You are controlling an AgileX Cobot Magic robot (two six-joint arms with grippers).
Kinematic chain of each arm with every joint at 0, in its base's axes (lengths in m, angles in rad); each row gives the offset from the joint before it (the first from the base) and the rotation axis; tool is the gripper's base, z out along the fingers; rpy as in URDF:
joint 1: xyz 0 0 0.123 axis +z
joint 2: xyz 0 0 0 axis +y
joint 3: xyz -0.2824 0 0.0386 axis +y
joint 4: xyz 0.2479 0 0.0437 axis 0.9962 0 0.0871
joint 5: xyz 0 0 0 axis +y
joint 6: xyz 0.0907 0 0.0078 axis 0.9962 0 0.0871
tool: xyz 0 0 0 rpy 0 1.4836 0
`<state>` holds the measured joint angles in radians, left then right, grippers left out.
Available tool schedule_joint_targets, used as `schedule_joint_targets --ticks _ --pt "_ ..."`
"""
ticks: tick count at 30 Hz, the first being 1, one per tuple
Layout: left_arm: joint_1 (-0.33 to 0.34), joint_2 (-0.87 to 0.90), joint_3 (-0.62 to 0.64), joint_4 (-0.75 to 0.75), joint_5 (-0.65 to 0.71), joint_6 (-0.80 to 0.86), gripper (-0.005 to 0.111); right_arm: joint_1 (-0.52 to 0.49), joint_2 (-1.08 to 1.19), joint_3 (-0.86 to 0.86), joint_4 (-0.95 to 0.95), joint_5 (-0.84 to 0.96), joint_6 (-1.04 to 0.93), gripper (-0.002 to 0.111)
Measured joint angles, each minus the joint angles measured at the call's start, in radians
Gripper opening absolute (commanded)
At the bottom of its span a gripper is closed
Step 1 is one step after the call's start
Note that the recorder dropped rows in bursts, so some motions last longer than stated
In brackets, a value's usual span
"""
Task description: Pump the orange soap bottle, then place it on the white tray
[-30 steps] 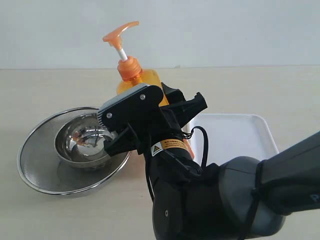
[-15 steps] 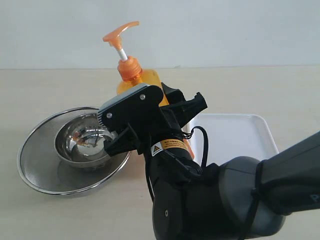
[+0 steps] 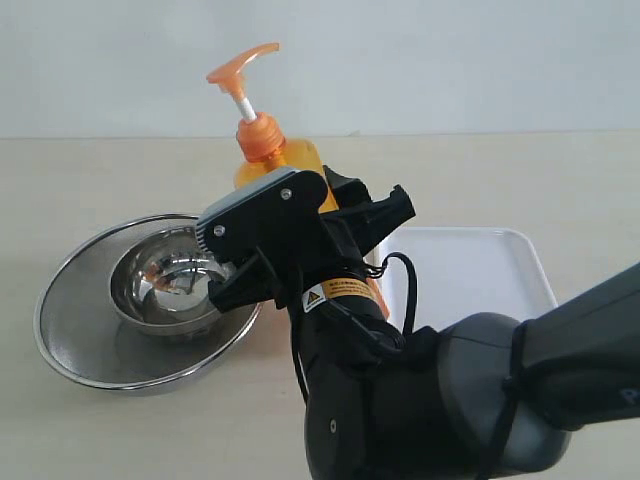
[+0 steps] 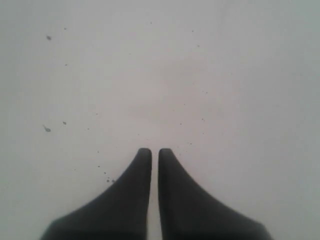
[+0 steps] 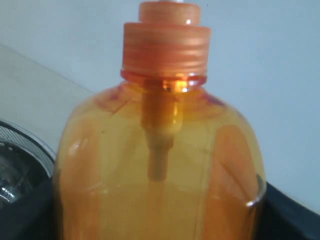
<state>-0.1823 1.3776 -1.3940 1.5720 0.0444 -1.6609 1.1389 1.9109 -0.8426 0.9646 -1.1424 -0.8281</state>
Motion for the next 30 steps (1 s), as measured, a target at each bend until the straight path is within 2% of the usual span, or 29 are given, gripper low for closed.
schedule_joint_targets --ticks 7,10,12,14,19,21,26,30 --pt "0.000 0.000 0.020 0.078 -0.141 -0.114 0.005 0.000 0.000 0.000 0.000 0.000 0.000 0.000" --pt "0.000 0.000 0.075 0.154 -0.305 -0.059 0.005 0.000 0.000 0.000 0.000 0.000 0.000 0.000" --pt "0.002 0.000 0.082 0.163 -0.383 -0.145 0.005 0.000 0.000 0.000 0.000 0.000 0.002 0.000" --pt "0.033 0.000 0.082 0.165 -0.480 -0.214 0.005 0.000 0.000 0.000 0.000 0.002 0.002 0.000" --pt "0.184 0.022 0.082 0.167 -0.847 -0.271 0.005 0.000 0.000 0.000 0.000 0.006 0.002 0.000" --pt "0.203 0.068 0.082 0.167 -0.986 -0.271 0.005 0.000 0.000 0.000 0.000 0.006 0.002 0.000" --pt "0.183 0.157 0.082 0.169 -1.138 -0.247 0.005 0.000 0.000 0.000 -0.002 0.008 0.002 0.000" --pt "0.135 0.209 0.082 0.175 -1.182 -0.228 0.005 0.000 0.000 0.000 -0.004 0.013 0.002 0.000"
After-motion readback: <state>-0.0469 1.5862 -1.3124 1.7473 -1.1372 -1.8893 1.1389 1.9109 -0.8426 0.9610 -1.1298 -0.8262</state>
